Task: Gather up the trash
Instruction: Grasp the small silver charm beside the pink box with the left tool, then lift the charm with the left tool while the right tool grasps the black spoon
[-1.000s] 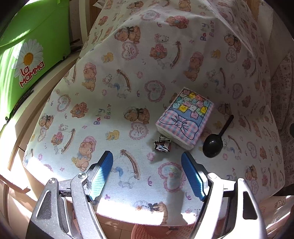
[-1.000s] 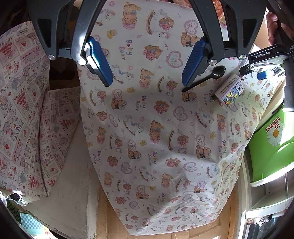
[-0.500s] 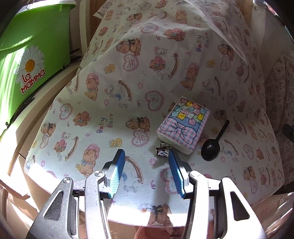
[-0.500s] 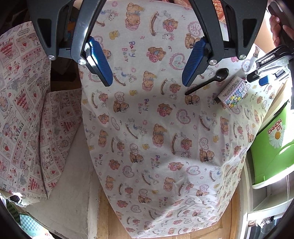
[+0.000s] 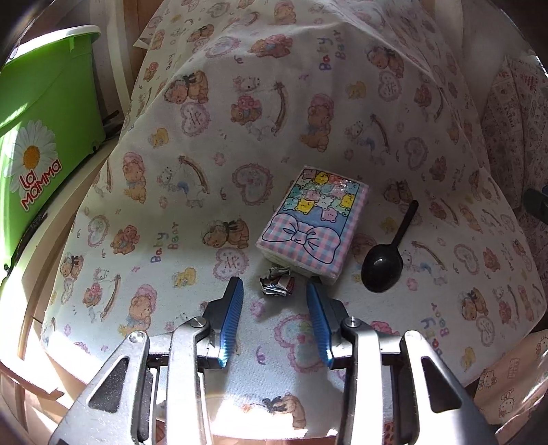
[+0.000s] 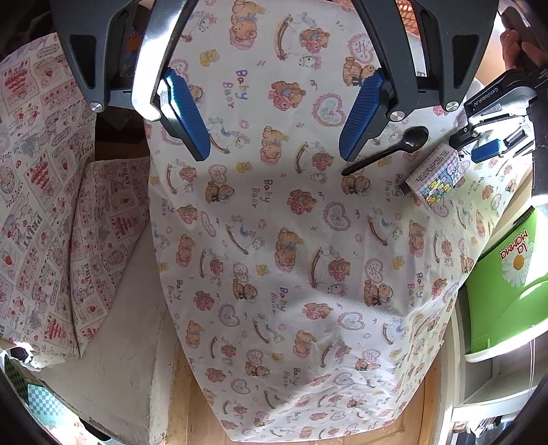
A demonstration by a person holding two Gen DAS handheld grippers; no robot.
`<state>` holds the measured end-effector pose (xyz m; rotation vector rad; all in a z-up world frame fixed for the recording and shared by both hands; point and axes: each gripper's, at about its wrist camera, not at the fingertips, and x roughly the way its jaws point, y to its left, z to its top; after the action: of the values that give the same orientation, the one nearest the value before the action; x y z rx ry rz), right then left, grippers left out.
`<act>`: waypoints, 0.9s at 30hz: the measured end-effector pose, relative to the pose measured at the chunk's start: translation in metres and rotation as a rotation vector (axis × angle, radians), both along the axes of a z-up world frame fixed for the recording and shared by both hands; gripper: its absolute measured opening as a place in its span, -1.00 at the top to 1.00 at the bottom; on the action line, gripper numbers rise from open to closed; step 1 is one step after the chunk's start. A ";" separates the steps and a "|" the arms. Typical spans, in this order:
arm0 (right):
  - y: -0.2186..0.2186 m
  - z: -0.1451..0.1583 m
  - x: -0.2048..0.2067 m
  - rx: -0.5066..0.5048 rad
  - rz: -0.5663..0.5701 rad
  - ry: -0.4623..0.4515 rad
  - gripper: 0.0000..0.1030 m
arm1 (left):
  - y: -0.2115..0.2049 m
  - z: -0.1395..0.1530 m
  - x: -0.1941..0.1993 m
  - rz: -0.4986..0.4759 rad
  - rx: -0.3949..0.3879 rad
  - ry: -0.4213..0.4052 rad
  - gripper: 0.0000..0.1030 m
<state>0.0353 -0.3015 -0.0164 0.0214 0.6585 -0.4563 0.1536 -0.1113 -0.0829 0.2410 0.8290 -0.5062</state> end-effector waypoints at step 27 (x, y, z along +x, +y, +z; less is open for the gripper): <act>0.035 -0.040 0.080 0.150 0.056 0.109 -0.55 | 0.041 0.054 -0.007 0.144 -0.076 -0.020 0.70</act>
<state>0.1148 -0.2662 -0.0565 0.1209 0.7979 -0.3553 0.1466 -0.0706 -0.0288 0.1151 0.7993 -0.3985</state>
